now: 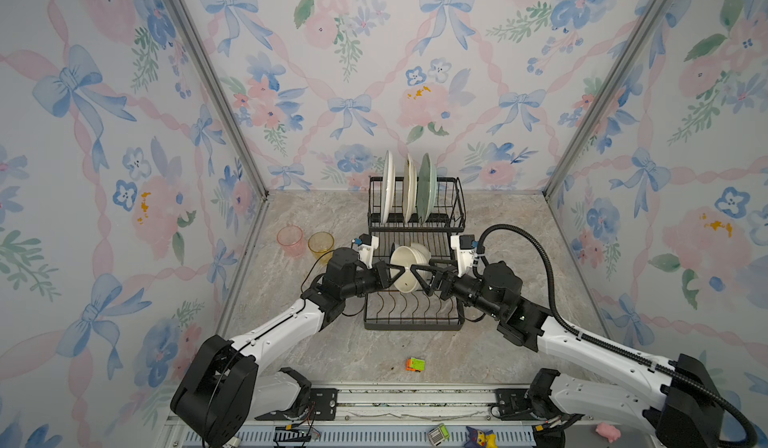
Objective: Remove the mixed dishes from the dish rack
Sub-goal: 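Open the right gripper and pull the cream bowl away with the left gripper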
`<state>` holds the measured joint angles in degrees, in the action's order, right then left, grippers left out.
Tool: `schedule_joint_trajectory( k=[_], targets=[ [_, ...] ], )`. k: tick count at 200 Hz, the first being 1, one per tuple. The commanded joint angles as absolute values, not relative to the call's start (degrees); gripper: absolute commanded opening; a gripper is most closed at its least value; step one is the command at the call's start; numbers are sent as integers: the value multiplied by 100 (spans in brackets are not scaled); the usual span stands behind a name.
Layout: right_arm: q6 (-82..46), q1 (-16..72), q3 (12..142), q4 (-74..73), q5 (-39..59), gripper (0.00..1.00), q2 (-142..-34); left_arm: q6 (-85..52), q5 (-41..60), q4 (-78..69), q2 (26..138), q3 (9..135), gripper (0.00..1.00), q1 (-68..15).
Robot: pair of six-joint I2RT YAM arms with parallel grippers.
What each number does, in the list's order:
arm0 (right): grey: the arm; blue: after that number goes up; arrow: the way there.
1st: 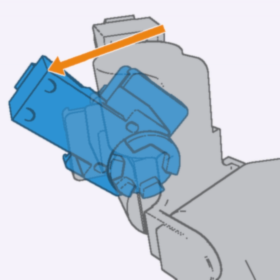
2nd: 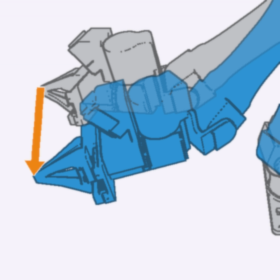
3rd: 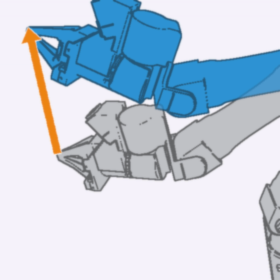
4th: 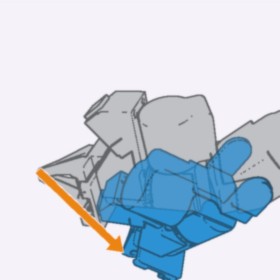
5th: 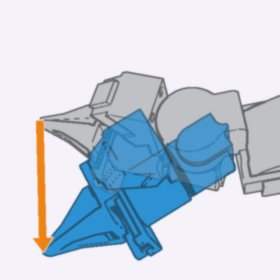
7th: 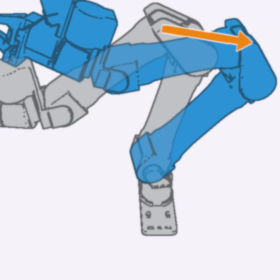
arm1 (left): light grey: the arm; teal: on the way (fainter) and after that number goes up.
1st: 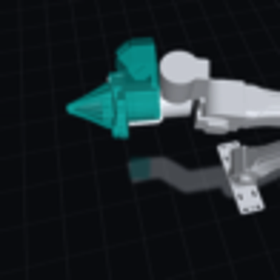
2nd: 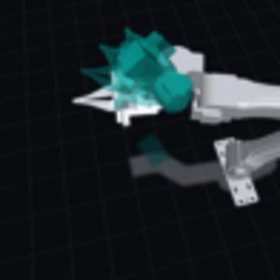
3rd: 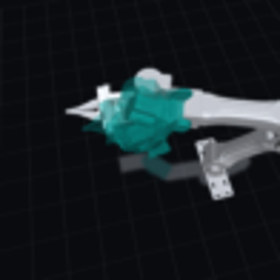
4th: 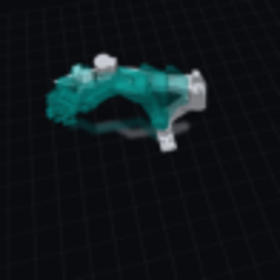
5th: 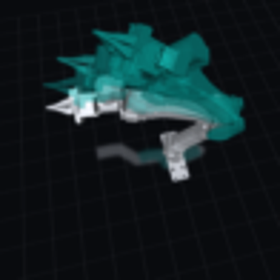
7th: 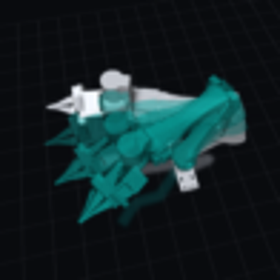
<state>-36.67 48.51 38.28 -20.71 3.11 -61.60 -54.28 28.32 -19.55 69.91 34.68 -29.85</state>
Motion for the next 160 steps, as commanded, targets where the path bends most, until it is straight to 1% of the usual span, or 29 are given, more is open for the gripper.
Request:
schedule_joint_trajectory(
  k=[1, 26, 40, 51, 78, 104, 129, 160],
  targets=[
    [-3285, 4925, 4018, -1772, 0, 97, -6084, -5496, 2873, -2227, 6618, 3254, 0, -2778],
    [-3170, 4923, 4029, -1772, -51, 97, -6008, -5698, 2714, -2192, 6250, 2906, 0, -2586],
    [-3082, 4922, 4075, -1725, -94, 97, -6020, -5690, 2624, -1883, 6076, 2869, 0, -2488],
    [-3023, 4891, 4119, -1697, -105, 97, -6038, -5554, 2476, -1426, 5918, 2910, 0, -2395],
    [-3024, 4662, 4149, -1743, -13, 97, -6072, -4900, 1470, 286, 5349, 3292, 0, -2226],
    [-3145, 4282, 4114, -1919, 310, 97, -6082, -4685, 814, 1132, 4768, 3366, 0, -1900],
    [-3173, 4014, 4109, -1958, 505, 97, -6129, -4646, 779, 1461, 4557, 3296, 0, -1401],
    [-3077, 3807, 4096, -1807, 642, 97, -6081, -4419, 678, 1726, 4745, 3434, 0, -904]
  ],
)
